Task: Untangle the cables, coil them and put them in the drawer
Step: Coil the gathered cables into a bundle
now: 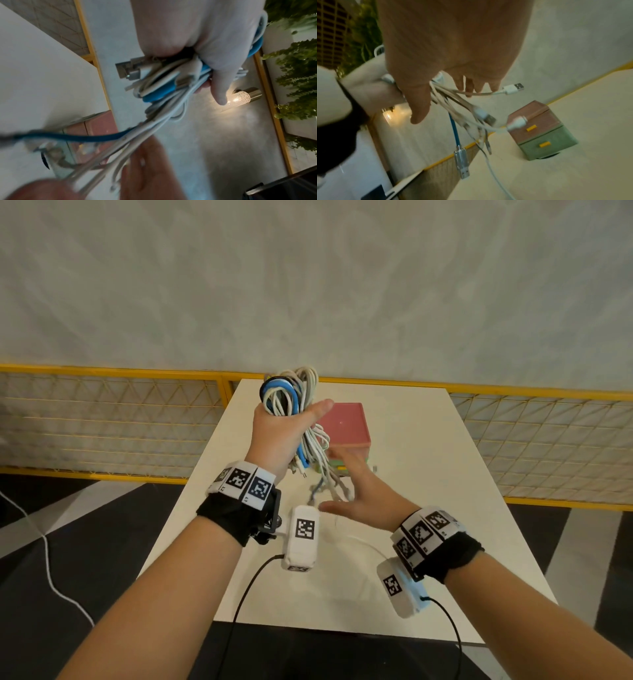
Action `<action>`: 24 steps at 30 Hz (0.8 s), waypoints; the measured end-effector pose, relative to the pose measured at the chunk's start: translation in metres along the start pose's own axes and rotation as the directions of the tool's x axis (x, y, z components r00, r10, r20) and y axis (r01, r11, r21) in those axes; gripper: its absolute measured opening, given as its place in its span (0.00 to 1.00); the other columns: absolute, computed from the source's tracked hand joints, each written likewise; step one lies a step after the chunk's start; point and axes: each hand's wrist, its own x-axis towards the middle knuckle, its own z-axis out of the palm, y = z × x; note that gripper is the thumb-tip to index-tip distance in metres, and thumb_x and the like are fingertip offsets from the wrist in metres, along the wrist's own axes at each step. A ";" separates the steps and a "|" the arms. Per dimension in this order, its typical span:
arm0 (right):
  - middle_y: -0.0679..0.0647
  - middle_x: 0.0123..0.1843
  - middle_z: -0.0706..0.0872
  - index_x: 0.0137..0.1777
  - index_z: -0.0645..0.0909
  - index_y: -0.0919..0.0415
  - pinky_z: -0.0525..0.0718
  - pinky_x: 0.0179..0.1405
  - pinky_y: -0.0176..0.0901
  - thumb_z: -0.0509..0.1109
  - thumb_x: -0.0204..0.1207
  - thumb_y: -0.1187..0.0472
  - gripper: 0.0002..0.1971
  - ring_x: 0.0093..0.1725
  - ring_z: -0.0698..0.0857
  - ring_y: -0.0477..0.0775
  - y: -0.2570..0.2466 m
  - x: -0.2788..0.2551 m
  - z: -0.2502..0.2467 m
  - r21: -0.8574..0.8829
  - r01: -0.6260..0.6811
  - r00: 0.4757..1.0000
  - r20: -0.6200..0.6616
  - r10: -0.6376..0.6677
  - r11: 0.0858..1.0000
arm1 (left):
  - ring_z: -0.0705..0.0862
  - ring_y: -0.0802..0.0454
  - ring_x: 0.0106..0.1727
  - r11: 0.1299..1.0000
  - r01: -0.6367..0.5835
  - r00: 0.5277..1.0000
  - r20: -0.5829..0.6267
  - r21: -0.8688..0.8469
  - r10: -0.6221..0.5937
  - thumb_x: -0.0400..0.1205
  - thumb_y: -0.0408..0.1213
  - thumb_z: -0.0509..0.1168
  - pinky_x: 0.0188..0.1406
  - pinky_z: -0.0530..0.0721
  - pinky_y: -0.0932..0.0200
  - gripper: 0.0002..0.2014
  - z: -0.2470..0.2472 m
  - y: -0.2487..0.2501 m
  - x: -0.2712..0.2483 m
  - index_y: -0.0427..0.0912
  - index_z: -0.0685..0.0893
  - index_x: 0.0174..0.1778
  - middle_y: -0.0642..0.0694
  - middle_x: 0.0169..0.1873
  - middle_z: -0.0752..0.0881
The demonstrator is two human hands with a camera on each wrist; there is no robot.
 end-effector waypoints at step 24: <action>0.52 0.44 0.88 0.57 0.79 0.55 0.75 0.35 0.44 0.58 0.82 0.58 0.10 0.44 0.87 0.60 -0.034 0.036 -0.021 -0.784 0.018 1.000 0.012 -0.013 0.621 | 0.77 0.51 0.23 0.958 0.113 0.914 0.350 0.265 -0.205 0.76 0.35 0.75 0.46 0.86 0.50 0.14 -0.040 0.002 -0.014 0.36 0.79 0.29 0.45 0.19 0.76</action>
